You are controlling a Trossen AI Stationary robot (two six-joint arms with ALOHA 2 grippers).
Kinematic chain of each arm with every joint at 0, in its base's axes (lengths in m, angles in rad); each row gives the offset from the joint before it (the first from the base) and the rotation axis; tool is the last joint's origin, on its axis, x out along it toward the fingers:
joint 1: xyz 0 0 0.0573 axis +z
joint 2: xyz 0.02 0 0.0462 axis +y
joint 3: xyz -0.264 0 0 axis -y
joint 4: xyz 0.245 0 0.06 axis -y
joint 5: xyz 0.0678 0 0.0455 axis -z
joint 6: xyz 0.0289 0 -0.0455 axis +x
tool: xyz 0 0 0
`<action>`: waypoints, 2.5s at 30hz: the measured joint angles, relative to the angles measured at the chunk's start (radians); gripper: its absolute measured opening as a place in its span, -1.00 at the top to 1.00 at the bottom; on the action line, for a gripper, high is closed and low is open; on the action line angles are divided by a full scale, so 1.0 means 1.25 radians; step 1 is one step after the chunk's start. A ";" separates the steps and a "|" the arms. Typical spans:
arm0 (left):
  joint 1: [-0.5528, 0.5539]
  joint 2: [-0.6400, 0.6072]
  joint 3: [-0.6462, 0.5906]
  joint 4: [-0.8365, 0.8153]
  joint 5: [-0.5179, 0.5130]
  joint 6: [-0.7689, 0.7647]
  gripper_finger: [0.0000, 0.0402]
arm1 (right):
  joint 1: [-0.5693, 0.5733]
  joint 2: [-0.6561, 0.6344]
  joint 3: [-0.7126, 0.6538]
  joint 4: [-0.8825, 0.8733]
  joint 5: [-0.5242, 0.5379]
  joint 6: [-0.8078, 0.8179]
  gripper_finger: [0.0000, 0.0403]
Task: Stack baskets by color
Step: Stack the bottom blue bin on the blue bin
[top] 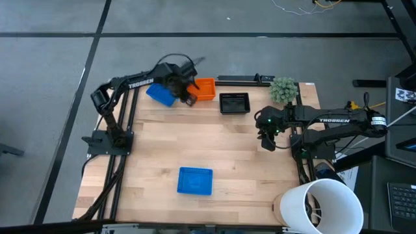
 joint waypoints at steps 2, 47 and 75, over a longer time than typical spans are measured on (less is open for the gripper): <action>-0.059 0.000 -0.001 -0.029 0.069 0.039 0.50 | 0.000 0.000 0.000 -0.003 0.000 0.004 0.43; -0.709 0.155 -0.030 0.182 -0.069 0.059 0.51 | 0.000 0.000 0.000 -0.058 -0.133 0.194 0.43; -0.037 -0.097 0.168 -0.200 -0.330 0.450 1.00 | 0.000 0.000 0.000 -0.075 -0.124 0.146 0.43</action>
